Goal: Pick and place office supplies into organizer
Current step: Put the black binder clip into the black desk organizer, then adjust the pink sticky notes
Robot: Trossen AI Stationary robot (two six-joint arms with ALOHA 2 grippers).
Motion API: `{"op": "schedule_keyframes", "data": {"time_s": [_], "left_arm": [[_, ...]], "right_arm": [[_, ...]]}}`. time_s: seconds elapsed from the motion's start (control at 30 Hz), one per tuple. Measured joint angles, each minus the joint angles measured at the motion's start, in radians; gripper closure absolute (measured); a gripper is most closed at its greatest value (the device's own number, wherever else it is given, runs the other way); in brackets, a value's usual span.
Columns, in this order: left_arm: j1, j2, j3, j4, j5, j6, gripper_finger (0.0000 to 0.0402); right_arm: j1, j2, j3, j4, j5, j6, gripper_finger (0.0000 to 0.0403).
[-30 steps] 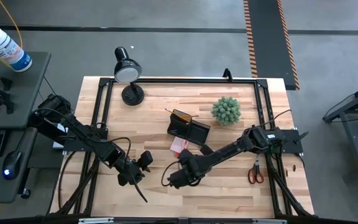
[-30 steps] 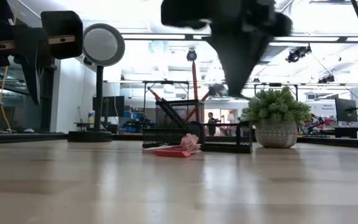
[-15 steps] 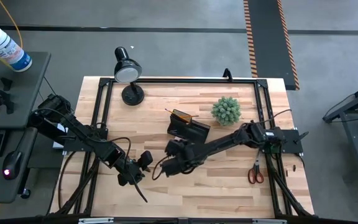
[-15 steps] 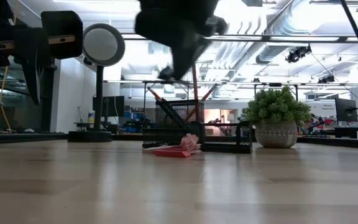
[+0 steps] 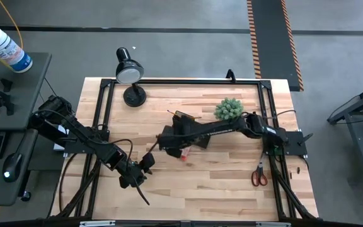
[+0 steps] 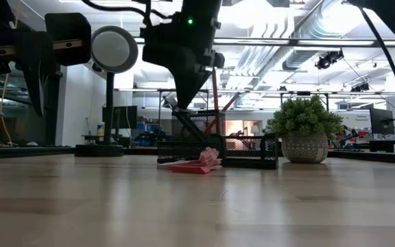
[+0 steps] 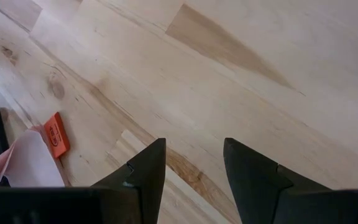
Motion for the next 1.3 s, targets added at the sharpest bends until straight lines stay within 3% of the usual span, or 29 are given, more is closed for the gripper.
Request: {"op": "schedule_keyframes", "data": {"time_s": [0.87, 1.3], "left_arm": [[0.000, 0.000, 0.000, -0.027, 0.011, -0.036, 0.0252], [0.000, 0.000, 0.000, -0.045, 0.011, -0.055, 0.0252]], "right_arm": [[-0.101, 0.000, 0.000, -0.080, -0.042, 0.107, 0.0401], [-0.092, -0.001, 0.001, -0.079, -0.045, 0.103, 0.0363]]}}
